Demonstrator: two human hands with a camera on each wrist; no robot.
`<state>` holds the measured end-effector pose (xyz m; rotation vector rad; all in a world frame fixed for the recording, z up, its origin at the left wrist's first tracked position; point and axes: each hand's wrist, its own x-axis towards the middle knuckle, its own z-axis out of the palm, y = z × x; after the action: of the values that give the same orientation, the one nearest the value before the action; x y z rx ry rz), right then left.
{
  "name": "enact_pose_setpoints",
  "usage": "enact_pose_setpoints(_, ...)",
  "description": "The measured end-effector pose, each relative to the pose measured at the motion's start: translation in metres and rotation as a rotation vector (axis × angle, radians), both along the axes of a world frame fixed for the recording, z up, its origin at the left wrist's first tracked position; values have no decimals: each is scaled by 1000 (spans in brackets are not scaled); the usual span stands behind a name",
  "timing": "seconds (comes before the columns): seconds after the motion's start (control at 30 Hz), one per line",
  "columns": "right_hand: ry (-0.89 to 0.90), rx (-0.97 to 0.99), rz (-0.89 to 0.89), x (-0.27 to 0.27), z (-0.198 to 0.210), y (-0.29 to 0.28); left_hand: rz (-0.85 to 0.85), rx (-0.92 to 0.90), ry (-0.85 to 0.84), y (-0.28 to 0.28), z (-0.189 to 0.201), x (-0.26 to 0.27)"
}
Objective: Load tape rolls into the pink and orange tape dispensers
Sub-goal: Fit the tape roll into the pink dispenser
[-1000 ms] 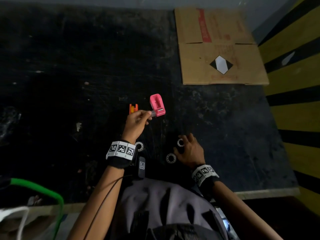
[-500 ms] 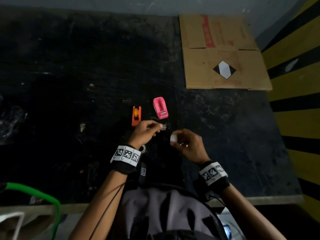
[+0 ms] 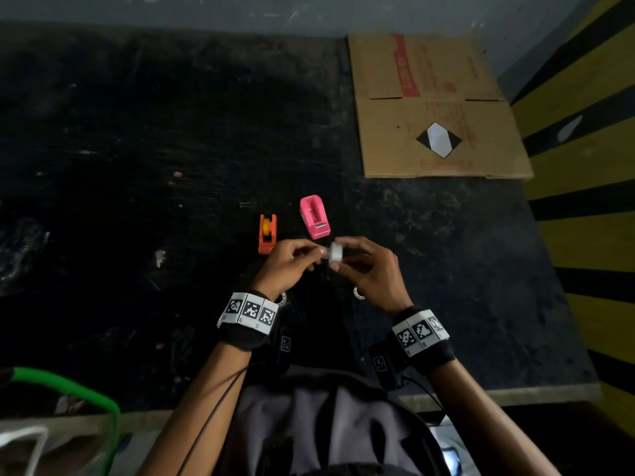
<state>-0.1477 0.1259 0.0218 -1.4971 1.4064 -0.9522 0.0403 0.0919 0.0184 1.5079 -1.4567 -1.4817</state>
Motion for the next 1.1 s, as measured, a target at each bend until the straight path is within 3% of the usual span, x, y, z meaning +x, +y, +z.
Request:
enact_pose_setpoints(0.27,46,-60,14,-2,-3,-2,0,-41,50,2,4,0)
enact_pose_setpoints(0.47,-182,107,-27,-1,3,-6,37,-77,44,1,4,3)
enact_pose_setpoints(0.6,-188,138,-101,4,3,-7,76,-97,37,1,3,1)
enact_pose_setpoints(0.77,-74,130,-188,9,-3,-16,109,-110,23,1,1,1)
enact_pose_setpoints(0.9,162,5,-213,11,-7,-40,214,-99,-79,-15,-9,10)
enact_pose_setpoints(1.0,335,-138,-168,13,-11,-71,197,-69,-191,-38,-23,13)
enact_pose_setpoints(1.1,398,-223,-75,22,-19,-106,135,-58,-298,-66,-38,9)
